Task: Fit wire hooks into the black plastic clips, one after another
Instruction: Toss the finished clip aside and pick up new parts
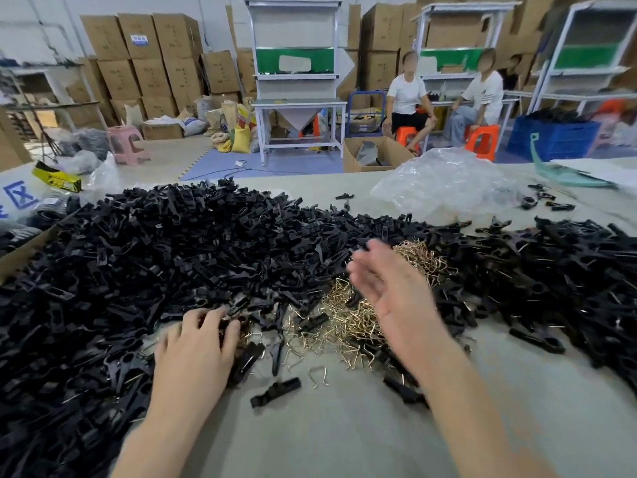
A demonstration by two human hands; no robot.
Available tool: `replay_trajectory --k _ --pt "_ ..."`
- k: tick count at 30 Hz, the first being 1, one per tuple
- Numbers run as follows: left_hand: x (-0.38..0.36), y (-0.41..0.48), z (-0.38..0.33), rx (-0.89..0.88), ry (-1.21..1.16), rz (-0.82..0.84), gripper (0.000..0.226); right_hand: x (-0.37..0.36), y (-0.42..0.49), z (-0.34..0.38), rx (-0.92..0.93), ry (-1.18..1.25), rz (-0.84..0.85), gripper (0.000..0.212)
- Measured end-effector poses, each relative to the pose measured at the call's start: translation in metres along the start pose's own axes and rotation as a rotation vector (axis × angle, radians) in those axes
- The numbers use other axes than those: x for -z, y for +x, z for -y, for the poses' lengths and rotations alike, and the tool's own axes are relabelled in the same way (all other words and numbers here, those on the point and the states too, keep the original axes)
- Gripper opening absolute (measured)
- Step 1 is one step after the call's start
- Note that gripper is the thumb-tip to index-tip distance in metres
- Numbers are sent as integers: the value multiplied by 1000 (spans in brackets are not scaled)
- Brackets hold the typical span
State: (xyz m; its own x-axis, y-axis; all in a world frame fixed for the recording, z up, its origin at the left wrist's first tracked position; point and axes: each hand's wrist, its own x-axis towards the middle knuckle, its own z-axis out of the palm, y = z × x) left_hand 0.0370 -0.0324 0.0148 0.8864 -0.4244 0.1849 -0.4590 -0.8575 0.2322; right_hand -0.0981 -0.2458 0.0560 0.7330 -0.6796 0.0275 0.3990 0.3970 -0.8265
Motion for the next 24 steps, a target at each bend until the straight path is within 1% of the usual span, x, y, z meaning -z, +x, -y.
replay_trajectory --k 2,5,6,8,10,12,15,17,19,21,24 --pt "2 2 3 -37 22 31 48 -20 -12 -37 56 -388 118 26" --pt "1 4 7 -76 33 34 46 -30 -20 -80 335 -1031 251 31" --pt "0 5 8 -81 23 15 44 -29 -20 -86 410 -1190 294 33" --pt "0 5 8 -67 -1 -20 40 -24 -19 -93 485 -1391 359 35" --pt "-1 3 8 -11 -15 -53 37 -20 -18 -97 540 -1509 365 35" --pt "-4 1 9 41 21 -106 39 -21 -17 -99 579 -1569 337 35" --pt "-8 5 8 -37 58 -218 37 -25 -14 -100 562 -1576 268 37" --pt "-8 13 1 -75 57 -203 32 -31 -9 -99 466 -1620 239 46" --pt "-11 23 -7 -80 110 -115 35 -38 -3 -101 402 -1695 237 52" --pt "-16 30 -11 -76 129 -75 37 -45 0 -103 403 -1706 228 43" --pt "-22 31 -8 -59 130 -101 34 -47 -2 -103 452 -1659 224 29"
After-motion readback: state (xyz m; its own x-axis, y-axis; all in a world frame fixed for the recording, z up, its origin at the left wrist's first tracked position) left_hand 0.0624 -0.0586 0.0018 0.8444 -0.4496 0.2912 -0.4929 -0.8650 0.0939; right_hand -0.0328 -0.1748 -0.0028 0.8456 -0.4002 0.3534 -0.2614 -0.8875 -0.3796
